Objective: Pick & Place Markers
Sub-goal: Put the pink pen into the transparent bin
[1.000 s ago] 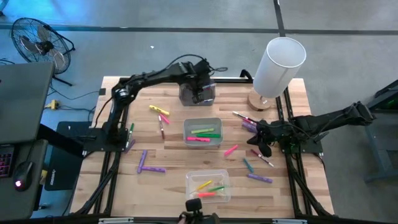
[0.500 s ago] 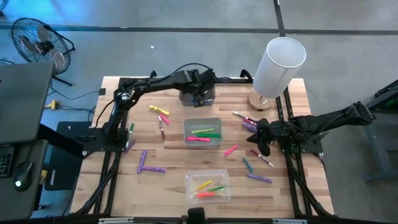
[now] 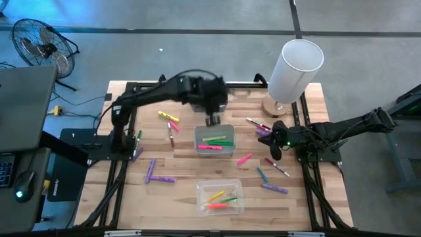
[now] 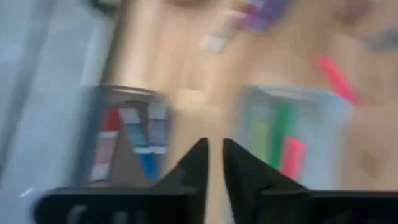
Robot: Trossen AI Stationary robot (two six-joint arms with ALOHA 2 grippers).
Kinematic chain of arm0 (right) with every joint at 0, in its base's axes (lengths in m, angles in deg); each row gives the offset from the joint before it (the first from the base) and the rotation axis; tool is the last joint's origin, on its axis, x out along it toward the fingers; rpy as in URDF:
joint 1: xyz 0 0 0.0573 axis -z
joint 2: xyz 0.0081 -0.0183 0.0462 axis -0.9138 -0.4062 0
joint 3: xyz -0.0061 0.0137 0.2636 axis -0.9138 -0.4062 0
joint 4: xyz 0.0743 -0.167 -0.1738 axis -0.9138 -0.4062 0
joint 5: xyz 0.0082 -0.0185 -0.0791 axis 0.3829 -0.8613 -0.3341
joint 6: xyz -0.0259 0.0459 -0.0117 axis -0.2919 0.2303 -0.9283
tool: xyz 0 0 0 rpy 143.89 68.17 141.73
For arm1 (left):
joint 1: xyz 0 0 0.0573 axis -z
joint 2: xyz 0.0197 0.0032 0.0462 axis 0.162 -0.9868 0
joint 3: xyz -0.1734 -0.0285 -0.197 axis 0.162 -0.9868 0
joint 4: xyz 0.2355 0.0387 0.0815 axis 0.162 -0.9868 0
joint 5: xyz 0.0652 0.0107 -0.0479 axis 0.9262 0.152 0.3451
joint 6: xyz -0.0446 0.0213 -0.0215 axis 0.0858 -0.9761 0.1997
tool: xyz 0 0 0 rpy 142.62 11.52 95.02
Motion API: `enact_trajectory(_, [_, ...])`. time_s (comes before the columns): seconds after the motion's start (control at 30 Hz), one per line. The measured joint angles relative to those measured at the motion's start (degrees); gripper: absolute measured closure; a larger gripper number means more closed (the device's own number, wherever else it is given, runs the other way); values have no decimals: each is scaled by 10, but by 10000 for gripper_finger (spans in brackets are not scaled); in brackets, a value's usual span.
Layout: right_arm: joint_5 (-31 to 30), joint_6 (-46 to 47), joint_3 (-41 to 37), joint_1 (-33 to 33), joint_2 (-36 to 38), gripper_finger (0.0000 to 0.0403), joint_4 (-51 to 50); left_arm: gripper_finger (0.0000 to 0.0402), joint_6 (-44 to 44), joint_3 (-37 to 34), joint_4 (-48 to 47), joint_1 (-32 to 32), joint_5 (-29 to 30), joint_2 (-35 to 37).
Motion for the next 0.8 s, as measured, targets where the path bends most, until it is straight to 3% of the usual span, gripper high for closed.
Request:
enact_trajectory(0.1, [-6, 24, 0, 0, 0, 403, 15, 393, -21, -34, 15, 31, -78, 26])
enact_trajectory(0.2, [-16, 37, 0, -8, -2, 403, 33, 392, -18, -111, 40, 58, -95, 66])
enact_trajectory(0.4, [-75, 61, 19, -48, -46, 403, 50, 400, 57, -387, 205, 96, -100, 195])
enact_trajectory(0.6, [-89, 60, 115, -83, -172, 403, -35, 401, 196, -668, 396, 120, -98, 362])
enact_trajectory(0.8, [-4, -7, 257, -82, -340, 400, -222, 401, 321, -843, 472, 154, -52, 529])
